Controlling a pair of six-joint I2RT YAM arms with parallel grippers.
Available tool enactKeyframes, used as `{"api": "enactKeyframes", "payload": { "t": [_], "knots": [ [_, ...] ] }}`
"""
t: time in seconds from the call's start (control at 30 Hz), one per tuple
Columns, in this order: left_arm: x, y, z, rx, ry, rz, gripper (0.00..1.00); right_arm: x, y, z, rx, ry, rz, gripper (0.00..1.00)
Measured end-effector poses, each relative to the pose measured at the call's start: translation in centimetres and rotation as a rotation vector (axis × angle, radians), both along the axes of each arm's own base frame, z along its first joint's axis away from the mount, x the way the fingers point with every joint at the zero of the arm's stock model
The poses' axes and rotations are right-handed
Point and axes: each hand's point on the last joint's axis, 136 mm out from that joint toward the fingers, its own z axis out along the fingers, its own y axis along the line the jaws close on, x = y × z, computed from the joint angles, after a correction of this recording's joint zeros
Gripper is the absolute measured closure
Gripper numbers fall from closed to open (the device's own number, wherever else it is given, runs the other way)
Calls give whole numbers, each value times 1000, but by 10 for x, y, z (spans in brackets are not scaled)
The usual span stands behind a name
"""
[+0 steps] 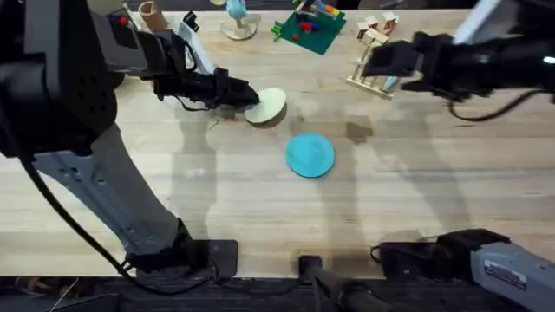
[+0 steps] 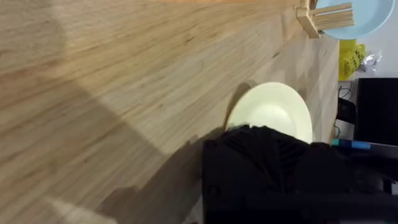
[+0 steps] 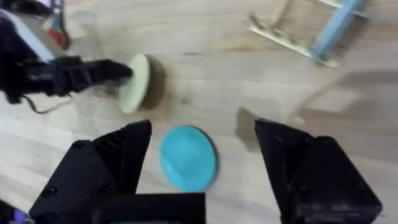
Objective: Pick up the plates from the table one by one and place each into a slot on the dish rack.
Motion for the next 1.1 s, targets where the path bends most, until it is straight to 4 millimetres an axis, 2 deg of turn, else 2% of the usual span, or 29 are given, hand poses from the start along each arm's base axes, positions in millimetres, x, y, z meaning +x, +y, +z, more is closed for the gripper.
{"api": "enactKeyframes", "payload": {
  "t": [0.23,0.47,0.7,0.83,0.93,1.1],
  "knots": [
    [0,0,0,2,0,0,961,34,56,-7,131,-8,15,7],
    [0,0,0,4,1,0,960,56,106,-38,253,82,-27,7],
    [0,0,0,4,1,0,961,60,153,-80,309,181,-29,6],
    [0,0,0,4,1,0,961,56,170,-101,323,235,-37,7],
    [0,0,0,4,1,0,960,55,180,-110,336,256,-42,7],
    [0,0,0,4,0,0,960,60,197,-110,372,228,-26,8]
  ]
}}
